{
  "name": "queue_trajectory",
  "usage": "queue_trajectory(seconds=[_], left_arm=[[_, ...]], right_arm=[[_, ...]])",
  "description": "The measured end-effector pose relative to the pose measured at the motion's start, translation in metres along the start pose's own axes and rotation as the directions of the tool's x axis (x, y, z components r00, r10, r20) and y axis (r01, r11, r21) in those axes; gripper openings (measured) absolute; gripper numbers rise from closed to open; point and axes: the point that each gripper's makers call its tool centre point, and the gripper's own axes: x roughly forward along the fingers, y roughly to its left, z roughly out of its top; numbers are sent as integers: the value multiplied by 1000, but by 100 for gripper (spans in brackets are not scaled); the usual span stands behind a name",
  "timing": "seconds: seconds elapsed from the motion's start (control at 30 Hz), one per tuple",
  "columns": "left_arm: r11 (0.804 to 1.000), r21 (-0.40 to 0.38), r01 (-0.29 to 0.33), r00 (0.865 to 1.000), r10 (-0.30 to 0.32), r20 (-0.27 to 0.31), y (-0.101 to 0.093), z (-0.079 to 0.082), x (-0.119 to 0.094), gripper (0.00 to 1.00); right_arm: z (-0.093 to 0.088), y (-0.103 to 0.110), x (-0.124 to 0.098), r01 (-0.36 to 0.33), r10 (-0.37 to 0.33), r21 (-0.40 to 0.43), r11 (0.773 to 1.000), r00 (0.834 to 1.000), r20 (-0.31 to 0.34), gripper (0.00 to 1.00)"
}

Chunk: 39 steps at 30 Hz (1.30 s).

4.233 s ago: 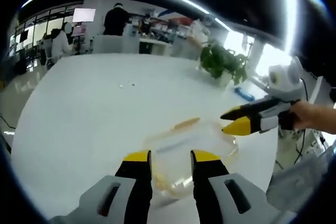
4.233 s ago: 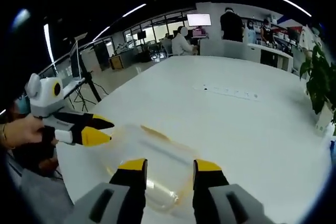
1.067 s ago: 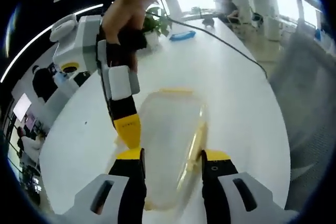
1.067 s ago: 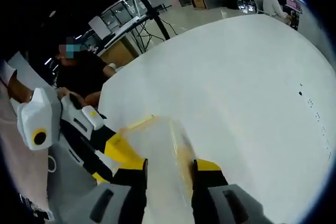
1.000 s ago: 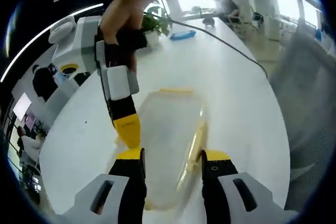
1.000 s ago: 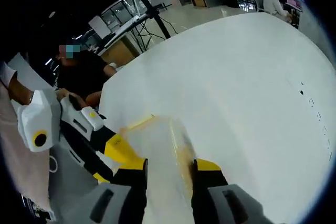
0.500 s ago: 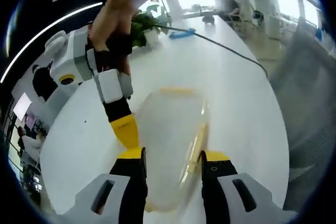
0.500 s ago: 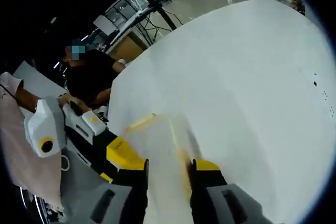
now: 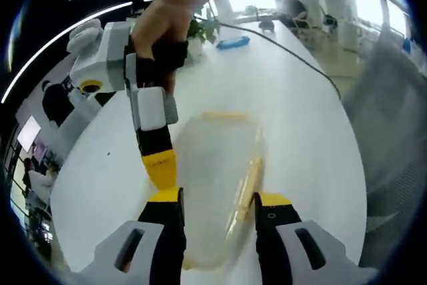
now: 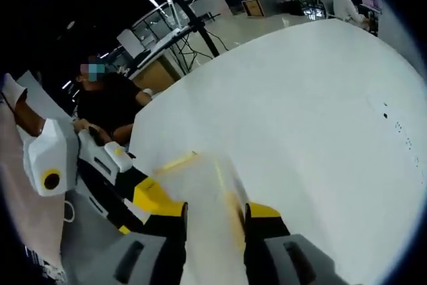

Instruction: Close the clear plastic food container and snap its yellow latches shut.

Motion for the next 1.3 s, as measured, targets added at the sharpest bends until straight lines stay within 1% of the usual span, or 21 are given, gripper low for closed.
queue_trajectory(seconds=[0.2,0.3,0.4,0.57,0.67,0.73,0.77,0.8,0.83,0.87,0.9,0.93,1.03,1.1,1.13,1.17,1.23,1.27,1.3], left_arm=[[1000,-3,-5,1000,5,-1,0,0,-1,38],[1000,-4,-8,1000,8,-1,-2,1,-2,38],[999,-31,-10,1000,11,20,0,1,-3,40],[999,-35,-21,999,22,30,-1,3,-3,41],[998,-59,-18,999,20,42,-2,4,-3,44],[998,-58,-26,999,28,36,-2,3,-3,45],[998,-44,-51,998,52,28,1,2,-4,43],[996,-13,-90,995,90,34,6,3,-6,43],[997,-30,-76,996,77,41,1,4,-7,44],[995,-38,-91,994,93,51,4,5,-9,44],[994,-60,-96,993,100,65,4,8,-12,45],[993,-69,-99,992,104,68,6,8,-13,45],[992,-78,-101,992,106,66,7,7,-17,47],[989,-112,-99,992,107,65,8,4,-20,47],[989,-111,-100,992,108,64,9,3,-21,48],[989,-110,-103,992,111,62,9,2,-22,48],[988,-112,-110,991,117,59,9,0,-24,48],[985,-127,-115,991,123,61,11,0,-26,48],[983,-139,-119,990,129,63,11,0,-28,49]], right_arm=[[2,0,0,40,-39,-10,999,998,56,31],[3,-1,-1,46,-45,-10,999,996,75,32],[4,0,0,50,-49,-7,999,995,89,32],[5,-1,-2,79,-80,11,997,991,110,33],[5,-5,-4,125,-125,12,992,982,141,37],[5,-7,-5,137,-140,26,990,978,152,40],[6,-6,-6,143,-146,33,989,976,164,42],[9,-6,-9,153,-159,47,987,969,189,44],[11,-7,-11,163,-173,68,984,962,209,44],[12,-5,-13,160,-172,71,985,961,218,46],[13,-6,-16,175,-187,73,982,955,230,48],[14,-6,-18,188,-199,68,980,951,237,50],[10,-5,-21,212,-221,62,975,947,232,51],[7,-4,-24,238,-245,58,970,941,233,51],[7,-4,-25,248,-255,60,967,938,236,51],[6,-4,-27,261,-269,66,963,932,243,51],[7,-5,-31,275,-292,98,956,915,277,52],[7,-5,-34,285,-305,111,952,906,294,52],[5,-4,-36,292,-313,112,950,902,299,53]])
